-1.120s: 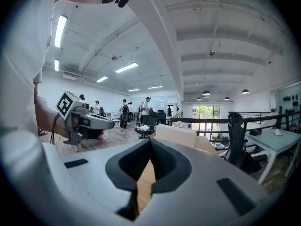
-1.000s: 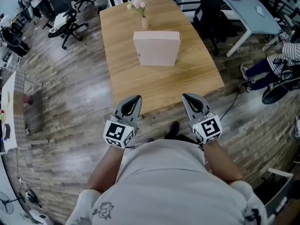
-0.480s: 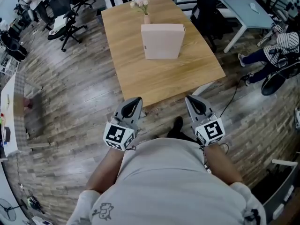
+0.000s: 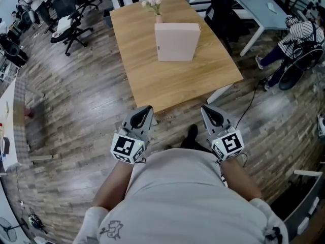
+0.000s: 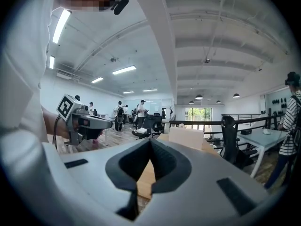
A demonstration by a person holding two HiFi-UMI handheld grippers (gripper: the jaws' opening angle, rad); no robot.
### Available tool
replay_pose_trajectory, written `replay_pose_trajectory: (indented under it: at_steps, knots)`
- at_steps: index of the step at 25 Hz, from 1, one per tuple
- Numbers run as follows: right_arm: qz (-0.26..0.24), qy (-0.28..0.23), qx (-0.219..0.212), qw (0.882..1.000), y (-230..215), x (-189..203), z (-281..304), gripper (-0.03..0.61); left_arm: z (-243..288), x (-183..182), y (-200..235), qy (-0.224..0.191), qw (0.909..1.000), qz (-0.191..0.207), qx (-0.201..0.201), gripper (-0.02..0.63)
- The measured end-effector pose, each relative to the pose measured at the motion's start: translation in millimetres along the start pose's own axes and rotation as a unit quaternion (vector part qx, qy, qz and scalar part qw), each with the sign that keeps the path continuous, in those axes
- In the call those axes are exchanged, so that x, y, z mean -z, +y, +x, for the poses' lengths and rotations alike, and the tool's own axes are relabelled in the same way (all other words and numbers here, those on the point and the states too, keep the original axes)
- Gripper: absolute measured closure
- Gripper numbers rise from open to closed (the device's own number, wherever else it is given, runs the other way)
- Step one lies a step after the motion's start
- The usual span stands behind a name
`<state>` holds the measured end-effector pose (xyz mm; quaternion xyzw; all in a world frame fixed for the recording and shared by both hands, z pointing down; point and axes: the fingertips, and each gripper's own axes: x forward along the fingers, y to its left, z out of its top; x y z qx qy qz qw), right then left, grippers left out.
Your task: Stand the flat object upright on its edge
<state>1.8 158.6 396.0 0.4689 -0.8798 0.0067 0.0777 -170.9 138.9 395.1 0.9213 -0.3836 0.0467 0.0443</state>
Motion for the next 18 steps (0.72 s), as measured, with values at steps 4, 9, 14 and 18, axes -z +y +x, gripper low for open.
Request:
replay_pose_trajectory:
  at_steps: [4, 9, 14, 18]
  knots:
    - [-0.003, -0.001, -0.001, 1.0, 5, -2, 0, 0.574, -5, 2, 3, -0.002, 1.0, -0.001, -0.003, 0.607]
    - [0.002, -0.002, 0.0, 1.0, 7, -5, -1, 0.574, -10, -1, 4, -0.006, 0.9999, -0.009, -0.002, 0.607]
    - [0.003, -0.002, 0.0, 1.0, 10, -5, -2, 0.574, -11, -4, 3, -0.011, 0.9999, -0.007, -0.001, 0.607]
    - [0.002, -0.002, 0.0, 1.0, 12, -4, -2, 0.574, -12, -3, 2, -0.011, 0.9999, -0.006, 0.0, 0.607]
